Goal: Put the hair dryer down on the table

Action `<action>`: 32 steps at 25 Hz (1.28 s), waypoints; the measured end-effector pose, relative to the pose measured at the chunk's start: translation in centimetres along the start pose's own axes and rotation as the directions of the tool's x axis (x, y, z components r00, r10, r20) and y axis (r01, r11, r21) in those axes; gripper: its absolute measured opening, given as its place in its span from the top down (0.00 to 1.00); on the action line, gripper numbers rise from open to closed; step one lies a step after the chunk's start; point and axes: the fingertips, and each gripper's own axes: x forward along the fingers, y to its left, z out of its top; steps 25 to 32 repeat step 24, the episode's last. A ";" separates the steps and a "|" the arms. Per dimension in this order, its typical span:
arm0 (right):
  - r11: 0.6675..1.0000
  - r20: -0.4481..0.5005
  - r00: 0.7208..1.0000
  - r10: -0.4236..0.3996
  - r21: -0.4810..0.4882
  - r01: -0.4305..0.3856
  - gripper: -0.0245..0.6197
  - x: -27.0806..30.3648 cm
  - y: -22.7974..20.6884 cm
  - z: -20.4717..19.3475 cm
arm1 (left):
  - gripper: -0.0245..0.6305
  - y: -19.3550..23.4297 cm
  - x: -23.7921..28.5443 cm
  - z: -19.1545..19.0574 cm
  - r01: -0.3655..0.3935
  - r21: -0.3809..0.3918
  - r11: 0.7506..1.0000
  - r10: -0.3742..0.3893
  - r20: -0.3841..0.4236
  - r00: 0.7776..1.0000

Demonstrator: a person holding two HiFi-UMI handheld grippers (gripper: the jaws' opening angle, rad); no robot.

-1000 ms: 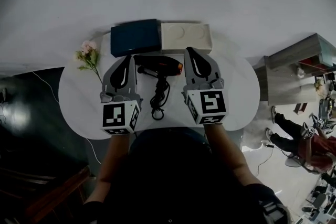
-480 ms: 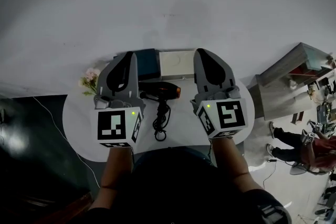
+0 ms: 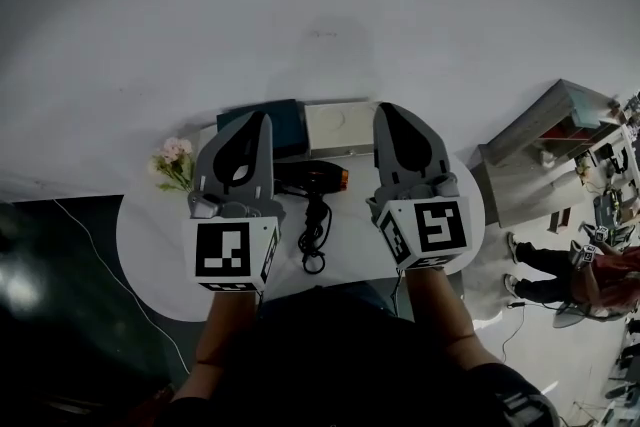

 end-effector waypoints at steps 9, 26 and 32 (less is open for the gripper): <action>0.999 -0.020 0.999 -0.038 0.036 0.039 0.94 0.1 0.2 -0.2 | 0.94 0.9 -0.1 -0.5 0.037 -0.022 0.999 -0.037 -0.006 0.999; 0.998 -0.071 0.997 -0.043 0.033 0.045 0.94 0.7 0.3 -1.2 | 0.94 1.9 0.1 -2.2 0.032 -0.086 0.996 -0.034 -0.026 0.999; 0.998 -0.071 0.997 -0.043 0.033 0.045 0.94 0.7 0.3 -1.2 | 0.94 1.9 0.1 -2.2 0.032 -0.086 0.996 -0.034 -0.026 0.999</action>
